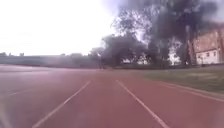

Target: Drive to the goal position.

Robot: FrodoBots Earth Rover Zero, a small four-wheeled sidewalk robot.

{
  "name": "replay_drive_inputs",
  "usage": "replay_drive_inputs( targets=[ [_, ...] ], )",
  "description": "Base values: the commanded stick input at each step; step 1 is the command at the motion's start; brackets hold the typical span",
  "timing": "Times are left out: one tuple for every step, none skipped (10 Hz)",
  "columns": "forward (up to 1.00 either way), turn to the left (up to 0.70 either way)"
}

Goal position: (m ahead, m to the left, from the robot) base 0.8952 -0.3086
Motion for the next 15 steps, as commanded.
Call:
replay_drive_inputs(
  targets=[
    [0.7, 0.0],
    [0.7, 0.0],
    [0.7, 0.0],
    [0.7, 0.0],
    [0.7, 0.0],
    [0.7, 0.0],
    [0.7, 0.0],
    [0.7, 0.0],
    [0.7, 0.0],
    [0.7, 0.0],
    [0.7, 0.0],
    [0.7, 0.0],
    [0.7, 0.0],
    [0.7, 0.0],
    [0.7, 0.0]
  ],
)
